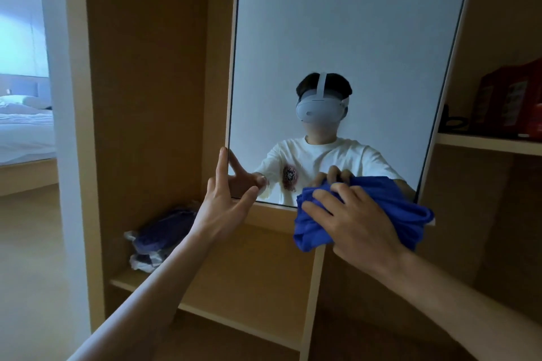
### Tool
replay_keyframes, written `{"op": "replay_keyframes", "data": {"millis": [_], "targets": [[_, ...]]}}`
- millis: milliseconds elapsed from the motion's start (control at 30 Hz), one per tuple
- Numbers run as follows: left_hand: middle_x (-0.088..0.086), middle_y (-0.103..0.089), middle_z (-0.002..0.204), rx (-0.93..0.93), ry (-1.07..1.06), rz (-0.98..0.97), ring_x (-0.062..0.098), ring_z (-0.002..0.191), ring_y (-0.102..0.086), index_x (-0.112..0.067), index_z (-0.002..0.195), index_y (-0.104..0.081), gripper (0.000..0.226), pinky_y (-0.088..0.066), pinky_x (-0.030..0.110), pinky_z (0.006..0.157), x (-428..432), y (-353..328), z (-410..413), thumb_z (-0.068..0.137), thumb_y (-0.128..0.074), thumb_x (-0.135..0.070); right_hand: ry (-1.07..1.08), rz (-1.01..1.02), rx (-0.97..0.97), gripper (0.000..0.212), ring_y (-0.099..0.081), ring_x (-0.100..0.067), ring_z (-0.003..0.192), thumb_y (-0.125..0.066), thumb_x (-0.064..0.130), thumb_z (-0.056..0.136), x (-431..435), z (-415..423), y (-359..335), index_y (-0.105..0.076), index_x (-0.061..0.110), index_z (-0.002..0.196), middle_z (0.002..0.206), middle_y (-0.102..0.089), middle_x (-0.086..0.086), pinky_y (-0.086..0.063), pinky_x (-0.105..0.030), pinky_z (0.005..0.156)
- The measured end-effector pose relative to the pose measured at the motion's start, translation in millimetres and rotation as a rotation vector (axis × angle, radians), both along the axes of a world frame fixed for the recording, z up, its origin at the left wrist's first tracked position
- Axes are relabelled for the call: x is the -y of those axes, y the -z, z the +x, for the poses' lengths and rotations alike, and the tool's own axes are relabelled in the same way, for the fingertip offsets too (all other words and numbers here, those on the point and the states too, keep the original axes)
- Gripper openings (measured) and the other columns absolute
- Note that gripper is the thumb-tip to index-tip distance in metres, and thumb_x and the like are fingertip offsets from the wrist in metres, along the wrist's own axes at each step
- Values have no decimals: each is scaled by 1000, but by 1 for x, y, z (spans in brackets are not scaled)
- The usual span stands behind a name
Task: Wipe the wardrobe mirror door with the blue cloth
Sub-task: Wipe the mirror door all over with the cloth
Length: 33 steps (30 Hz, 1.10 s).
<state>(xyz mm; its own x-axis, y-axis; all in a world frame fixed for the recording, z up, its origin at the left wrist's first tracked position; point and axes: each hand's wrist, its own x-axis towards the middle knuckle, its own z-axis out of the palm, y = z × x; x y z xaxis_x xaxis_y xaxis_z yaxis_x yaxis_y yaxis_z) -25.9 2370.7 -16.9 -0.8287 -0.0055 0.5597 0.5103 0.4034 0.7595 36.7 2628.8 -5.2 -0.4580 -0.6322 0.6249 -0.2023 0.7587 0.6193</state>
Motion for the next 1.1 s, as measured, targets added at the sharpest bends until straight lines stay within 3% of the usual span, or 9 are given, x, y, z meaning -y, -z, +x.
{"op": "replay_keyframes", "data": {"millis": [233, 533, 667, 767, 867, 967, 1100], "targets": [[6, -29, 160, -25, 4, 11, 26, 140, -43, -52, 158, 11, 97, -41, 37, 101, 5, -6, 0, 97, -65, -47, 79, -153, -176, 53, -51, -38, 109, -58, 7, 78, 25, -11, -84, -59, 12, 131, 129, -59, -14, -39, -48, 88], [5, -32, 157, -8, -5, 18, 22, 138, -45, -51, 158, 9, 97, -40, 34, 98, 4, 3, -2, 96, -65, -46, 18, 0, 28, 68, -58, -38, 107, -84, 11, 62, 25, -11, 14, -64, 14, 127, 125, -64, -12, -47, -47, 89], [4, -31, 158, -1, 6, 17, 22, 139, -44, -53, 158, 9, 96, -40, 33, 99, 4, 7, 1, 97, -65, -44, 8, 12, -7, 56, -56, -36, 110, -74, 6, 71, 27, -6, -18, -63, 14, 126, 123, -64, -11, -48, -48, 88], [4, -31, 159, -9, 22, 19, 24, 139, -44, -54, 157, 11, 97, -40, 34, 100, 5, 8, 2, 97, -65, -44, 48, -120, -111, 55, -53, -37, 112, -62, 8, 77, 36, -8, -67, -61, 12, 131, 127, -62, -12, -44, -48, 91], [7, -35, 155, 0, 23, 8, 24, 138, -45, -55, 156, 12, 97, -39, 35, 99, 6, 9, 1, 98, -64, -44, 76, -180, -160, 52, -51, -37, 109, -62, 8, 77, 47, -11, -87, -59, 12, 129, 125, -61, -13, -41, -47, 88], [8, -36, 155, 8, 30, 4, 25, 138, -46, -57, 155, 11, 96, -39, 34, 99, 6, 11, 1, 98, -64, -42, 32, -138, -124, 54, -52, -39, 112, -61, 11, 78, 49, -13, -51, -59, 11, 132, 127, -60, -15, -43, -49, 91], [6, -37, 154, -8, 15, 8, 21, 136, -46, -53, 158, 9, 95, -39, 31, 96, 8, 6, 0, 99, -64, -38, -22, 10, 33, 63, -57, -36, 108, -76, 10, 67, 55, -14, 5, -64, 14, 129, 124, -64, -13, -50, -48, 88]]}}
